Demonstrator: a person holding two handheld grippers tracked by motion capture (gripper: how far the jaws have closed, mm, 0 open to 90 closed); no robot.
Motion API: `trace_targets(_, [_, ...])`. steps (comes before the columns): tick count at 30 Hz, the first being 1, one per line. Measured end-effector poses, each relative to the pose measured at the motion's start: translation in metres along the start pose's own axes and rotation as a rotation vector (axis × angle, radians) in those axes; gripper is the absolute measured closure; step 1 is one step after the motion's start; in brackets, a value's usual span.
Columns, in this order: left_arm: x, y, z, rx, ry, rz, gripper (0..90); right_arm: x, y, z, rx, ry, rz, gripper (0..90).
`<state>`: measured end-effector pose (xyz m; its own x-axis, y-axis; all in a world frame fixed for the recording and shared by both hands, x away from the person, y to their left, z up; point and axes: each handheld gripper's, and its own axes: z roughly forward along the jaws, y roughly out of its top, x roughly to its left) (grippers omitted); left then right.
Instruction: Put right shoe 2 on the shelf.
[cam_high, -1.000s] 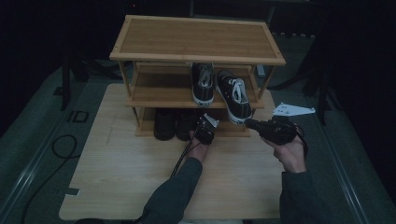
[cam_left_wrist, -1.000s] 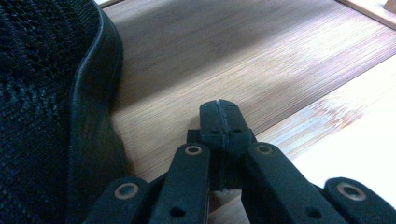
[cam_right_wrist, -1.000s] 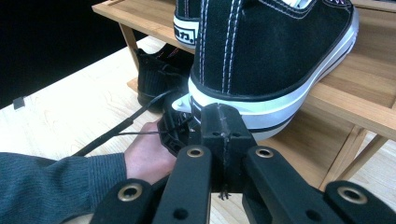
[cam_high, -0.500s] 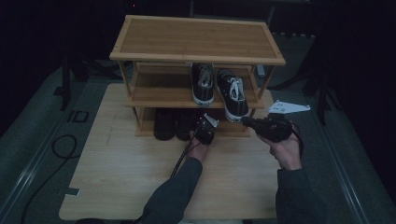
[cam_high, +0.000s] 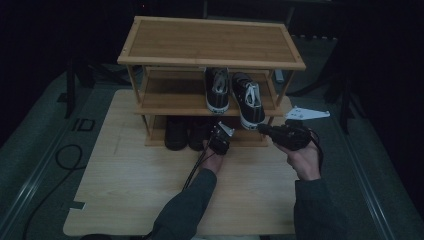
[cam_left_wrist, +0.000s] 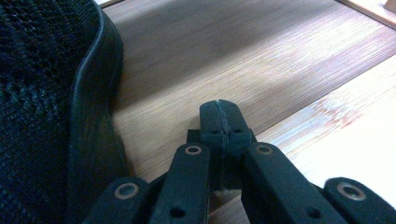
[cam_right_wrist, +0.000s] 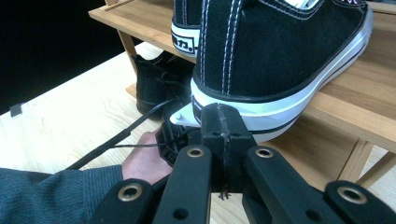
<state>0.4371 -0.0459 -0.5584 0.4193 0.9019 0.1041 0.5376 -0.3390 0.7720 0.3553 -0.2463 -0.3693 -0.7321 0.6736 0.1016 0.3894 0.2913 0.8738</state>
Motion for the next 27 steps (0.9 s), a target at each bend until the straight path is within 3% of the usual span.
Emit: trace_targets(27, [0.0001, 0.0, -0.0001, 0.0, 0.001, -0.002, 90.0, -0.0026, 0.0053, 0.007, 0.004, 0.008, 0.009, 90.0])
